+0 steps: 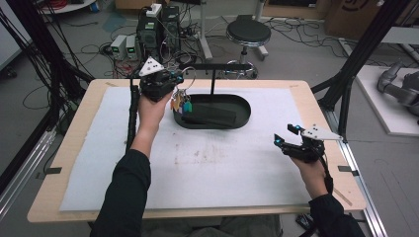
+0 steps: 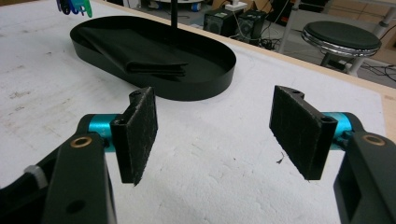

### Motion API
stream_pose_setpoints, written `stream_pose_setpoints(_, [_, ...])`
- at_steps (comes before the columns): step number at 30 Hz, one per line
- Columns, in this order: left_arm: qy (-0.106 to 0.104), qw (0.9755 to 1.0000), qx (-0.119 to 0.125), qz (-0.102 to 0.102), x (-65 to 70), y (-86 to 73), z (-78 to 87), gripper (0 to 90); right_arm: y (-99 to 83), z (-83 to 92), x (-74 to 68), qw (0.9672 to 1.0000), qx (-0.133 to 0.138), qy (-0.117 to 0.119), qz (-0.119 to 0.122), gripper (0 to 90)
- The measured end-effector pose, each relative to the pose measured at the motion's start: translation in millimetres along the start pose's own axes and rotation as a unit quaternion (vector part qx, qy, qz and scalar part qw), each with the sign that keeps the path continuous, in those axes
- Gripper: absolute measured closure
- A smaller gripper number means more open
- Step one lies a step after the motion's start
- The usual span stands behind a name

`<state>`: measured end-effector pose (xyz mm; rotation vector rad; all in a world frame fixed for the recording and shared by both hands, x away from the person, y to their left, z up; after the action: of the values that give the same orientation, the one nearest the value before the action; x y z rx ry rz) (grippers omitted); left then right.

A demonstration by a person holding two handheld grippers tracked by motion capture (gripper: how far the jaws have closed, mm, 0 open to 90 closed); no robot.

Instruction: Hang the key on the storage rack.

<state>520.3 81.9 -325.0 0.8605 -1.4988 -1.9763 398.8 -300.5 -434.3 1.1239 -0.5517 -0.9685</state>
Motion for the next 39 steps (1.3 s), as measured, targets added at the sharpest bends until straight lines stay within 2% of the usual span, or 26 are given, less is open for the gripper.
stream_pose_setpoints(5, [0.003,0.9999,-0.005,0.012,-5.5,-6.8,-3.3,86.4,-0.3,-0.6,-0.7,1.0,-0.001,0.0,0.0,32.9])
stream_pose_setpoints(19, [0.015,0.9994,-0.021,0.023,-13.0,-26.5,-7.4,86.2,-0.7,-0.4,-0.8,1.0,-0.002,0.0,0.002,33.0])
stream_pose_setpoints(33, [0.019,0.999,-0.031,0.026,-13.3,-34.2,-11.4,84.4,-1.0,-0.4,-0.5,1.0,-0.003,-0.001,0.001,33.0])
stream_pose_setpoints(35, [0.024,0.9988,-0.038,0.021,-14.0,-35.8,-11.5,84.2,-1.1,-0.8,-0.3,1.0,-0.003,-0.001,0.003,33.0])
stream_pose_setpoints(39, [0.033,0.9983,-0.038,0.031,-17.6,-36.2,-9.1,80.0,-0.9,-0.5,-0.7,1.0,-0.003,-0.002,0.002,33.0])
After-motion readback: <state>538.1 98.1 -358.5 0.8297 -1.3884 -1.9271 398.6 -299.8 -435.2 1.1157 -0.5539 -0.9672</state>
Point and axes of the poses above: each handheld gripper's, and its own axes: z roughly backward along the jaws, y roughly out of its top, x roughly to its right, the point moved 8 cm from there along -z, roughly forward along the jaws, and after that the axes turned 10 degrees about -z, right-handed, at the moved point
